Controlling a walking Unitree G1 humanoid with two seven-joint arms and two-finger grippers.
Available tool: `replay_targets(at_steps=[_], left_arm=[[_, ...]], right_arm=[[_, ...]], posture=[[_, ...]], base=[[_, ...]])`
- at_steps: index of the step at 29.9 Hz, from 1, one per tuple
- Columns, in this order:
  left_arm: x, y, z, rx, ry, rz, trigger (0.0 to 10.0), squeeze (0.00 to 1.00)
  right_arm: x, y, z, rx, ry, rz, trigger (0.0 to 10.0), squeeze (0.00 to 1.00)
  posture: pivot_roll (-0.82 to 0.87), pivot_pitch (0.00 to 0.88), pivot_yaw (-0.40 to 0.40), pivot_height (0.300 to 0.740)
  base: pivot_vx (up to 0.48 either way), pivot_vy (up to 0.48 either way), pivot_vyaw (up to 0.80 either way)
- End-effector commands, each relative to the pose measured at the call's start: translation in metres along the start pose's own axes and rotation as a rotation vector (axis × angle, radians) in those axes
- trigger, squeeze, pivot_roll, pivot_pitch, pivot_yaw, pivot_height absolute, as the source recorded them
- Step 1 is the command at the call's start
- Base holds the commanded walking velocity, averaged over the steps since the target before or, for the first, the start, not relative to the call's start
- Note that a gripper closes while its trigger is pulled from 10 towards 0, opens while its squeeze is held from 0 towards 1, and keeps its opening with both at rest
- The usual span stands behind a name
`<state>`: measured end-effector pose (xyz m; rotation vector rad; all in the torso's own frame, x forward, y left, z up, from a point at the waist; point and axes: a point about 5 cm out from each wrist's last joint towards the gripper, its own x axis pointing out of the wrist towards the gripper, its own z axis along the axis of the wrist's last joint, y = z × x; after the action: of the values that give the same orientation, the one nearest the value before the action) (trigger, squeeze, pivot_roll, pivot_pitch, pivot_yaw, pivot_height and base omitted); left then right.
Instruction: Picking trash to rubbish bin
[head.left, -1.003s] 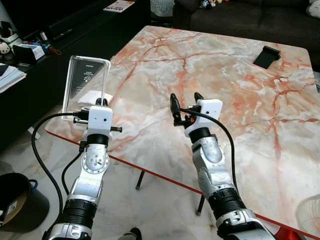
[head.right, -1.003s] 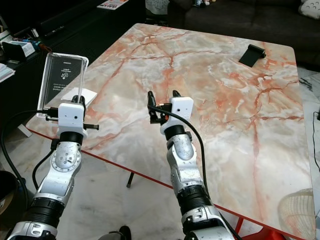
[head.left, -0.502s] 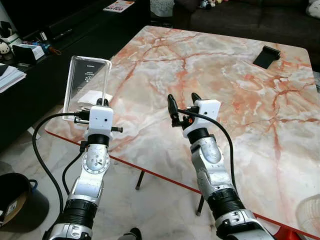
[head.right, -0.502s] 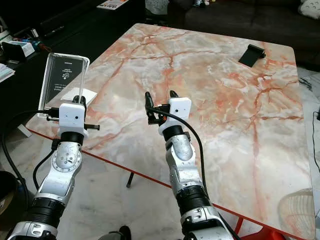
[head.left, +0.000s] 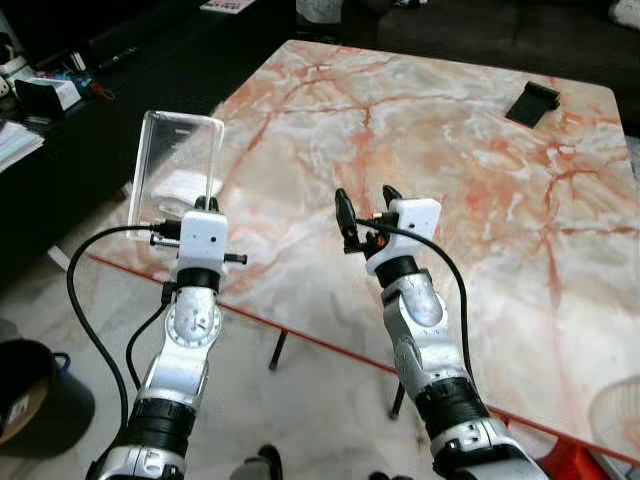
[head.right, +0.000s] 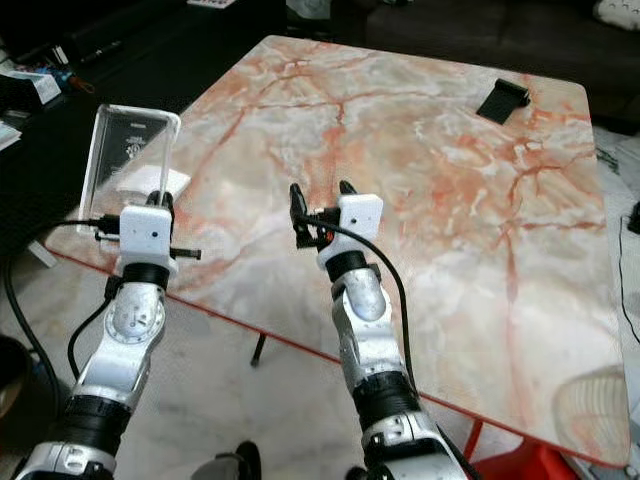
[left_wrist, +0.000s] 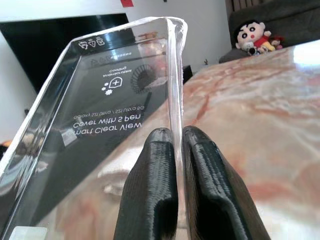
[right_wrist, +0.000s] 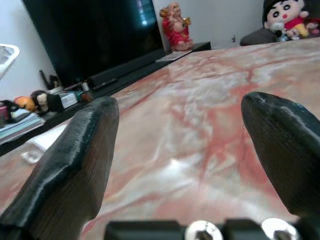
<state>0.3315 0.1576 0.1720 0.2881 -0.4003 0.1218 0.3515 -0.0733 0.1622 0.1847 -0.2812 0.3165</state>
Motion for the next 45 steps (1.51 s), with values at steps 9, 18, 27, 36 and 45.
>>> replay_targets(at_steps=[9,18,27,36,45], left_arm=[[-0.001,0.001,-0.001,-0.005,0.01,0.01,10.0,0.0],[0.0,0.001,-0.001,-0.002,0.011,0.009,10.0,0.0],[-0.006,0.012,-0.019,-0.024,0.096,0.052,10.0,0.0],[-0.071,0.026,-0.117,-0.015,0.589,-0.034,10.0,0.0],[-0.155,0.047,-0.167,0.004,0.972,-0.014,10.0,0.0]], right_arm=[[0.0,0.003,0.0,0.01,-0.001,0.006,10.0,0.0],[-0.001,0.001,-0.001,0.008,0.002,0.002,10.0,0.0],[-0.008,-0.007,-0.016,-0.004,0.068,-0.021,10.0,0.0],[-0.077,-0.057,-0.096,0.001,0.504,-0.202,10.0,0.0],[-0.171,-0.08,-0.145,0.015,0.878,-0.388,10.0,0.0]], posture=[[0.12,0.145,0.026,0.74],[0.12,0.145,0.024,0.74],[0.12,0.145,0.023,0.74],[0.11,0.145,0.013,0.74],[0.12,0.146,0.011,0.74]], base=[[-0.273,0.0,0.0],[-0.263,0.0,0.0],[-0.114,0.0,0.0],[0.0,0.0,0.0],[0.0,0.0,0.0]])
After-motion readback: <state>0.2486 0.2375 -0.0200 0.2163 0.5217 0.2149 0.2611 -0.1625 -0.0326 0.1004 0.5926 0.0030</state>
